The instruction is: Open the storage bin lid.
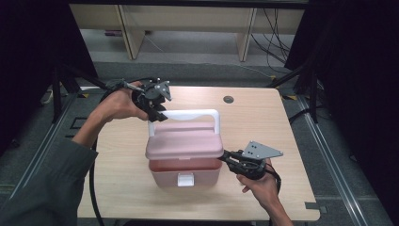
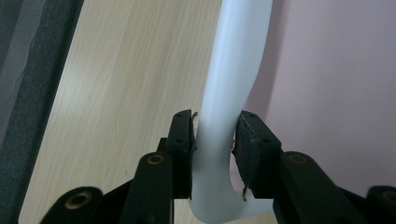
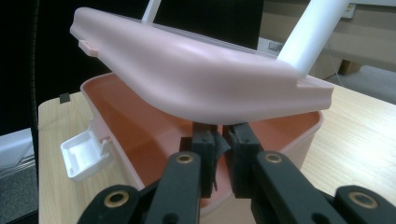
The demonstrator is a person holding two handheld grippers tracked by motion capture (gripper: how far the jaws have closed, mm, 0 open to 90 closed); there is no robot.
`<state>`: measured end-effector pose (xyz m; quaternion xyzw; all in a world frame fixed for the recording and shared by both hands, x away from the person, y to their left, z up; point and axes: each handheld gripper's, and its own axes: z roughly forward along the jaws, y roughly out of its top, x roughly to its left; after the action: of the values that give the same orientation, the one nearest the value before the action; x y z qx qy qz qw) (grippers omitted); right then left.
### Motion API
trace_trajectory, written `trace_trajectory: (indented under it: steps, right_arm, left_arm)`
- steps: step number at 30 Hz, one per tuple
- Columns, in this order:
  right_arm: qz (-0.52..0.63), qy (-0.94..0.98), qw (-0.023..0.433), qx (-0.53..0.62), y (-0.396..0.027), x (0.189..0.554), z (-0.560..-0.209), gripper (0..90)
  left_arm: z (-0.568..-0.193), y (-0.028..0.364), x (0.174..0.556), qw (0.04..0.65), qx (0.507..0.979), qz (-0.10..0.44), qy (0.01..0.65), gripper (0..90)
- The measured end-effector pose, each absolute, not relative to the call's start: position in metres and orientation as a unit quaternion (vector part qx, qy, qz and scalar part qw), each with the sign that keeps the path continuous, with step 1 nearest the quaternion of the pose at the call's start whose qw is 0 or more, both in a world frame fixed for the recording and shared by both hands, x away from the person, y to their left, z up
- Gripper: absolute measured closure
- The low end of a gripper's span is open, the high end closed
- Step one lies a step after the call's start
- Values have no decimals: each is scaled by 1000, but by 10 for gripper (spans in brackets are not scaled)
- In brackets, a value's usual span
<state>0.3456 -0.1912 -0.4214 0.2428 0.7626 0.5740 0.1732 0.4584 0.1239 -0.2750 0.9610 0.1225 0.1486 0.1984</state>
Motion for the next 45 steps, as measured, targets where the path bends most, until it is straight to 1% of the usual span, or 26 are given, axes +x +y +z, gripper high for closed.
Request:
trace_trajectory:
  steps: [1,2,3,6,8,9,12,15,16,17,21,25,26,29,30,33,35,38,39,40,41,43,45]
  right_arm:
    - [572,766,167,243,-191,345,-421,847]
    - [572,766,168,241,-191,346,-421,849]
    - [574,766,159,242,-191,346,-420,851]
    - [571,768,162,243,-191,346,-420,852]
    - [572,768,156,240,-190,347,-421,852]
    - [570,769,163,238,-190,348,-421,852]
    - [572,769,157,238,-188,349,-421,852]
    - [571,770,161,235,-189,351,-419,852]
    - [574,769,155,235,-188,351,-418,852]
    - [574,766,165,238,-187,350,-418,852]
    - [576,767,158,233,-187,352,-415,852]
    - [573,768,166,232,-188,354,-410,852]
    - [578,767,157,231,-187,355,-410,852]
    - [576,768,152,237,-186,355,-406,852]
    - [578,765,170,229,-187,358,-405,852]
    - [586,761,155,233,-187,359,-402,853]
    - [584,761,159,233,-188,360,-399,853]
    - [593,755,153,233,-187,362,-397,851]
    - [591,757,164,227,-187,363,-395,850]
    - [591,758,146,235,-187,364,-394,850]
    - [591,758,146,235,-187,364,-394,850]
    - [596,753,158,230,-187,366,-393,850]
    - [594,754,151,234,-187,366,-393,850]
  left_arm:
    - [-274,125,459,201,959,151,133,574]
    - [-274,128,458,208,956,153,137,554]
    - [-274,130,457,226,949,159,148,545]
    - [-268,141,455,245,935,184,179,451]
    - [-264,150,452,273,923,192,193,419]
    - [-264,154,449,287,916,191,203,407]
    - [-267,167,439,296,909,198,216,377]
    - [-276,179,431,292,905,206,231,359]
    - [-279,184,428,299,900,207,240,356]
    - [-282,189,426,302,898,204,247,352]
    - [-298,206,417,314,884,200,283,327]
    - [-318,220,407,324,874,204,299,321]
    - [-323,223,404,324,872,203,305,321]
    - [-335,229,396,326,869,205,310,318]
    - [-340,230,394,329,867,207,311,318]
    - [-350,231,385,335,865,208,311,316]
    - [-358,232,381,344,860,204,318,313]
    - [-369,230,374,366,849,192,329,304]
    - [-373,228,371,385,841,179,337,301]
    - [-378,225,369,411,829,155,347,299]
    - [-381,223,367,416,827,140,350,299]
    - [-386,219,363,416,822,147,359,297]
    - [-389,215,363,408,828,143,357,299]
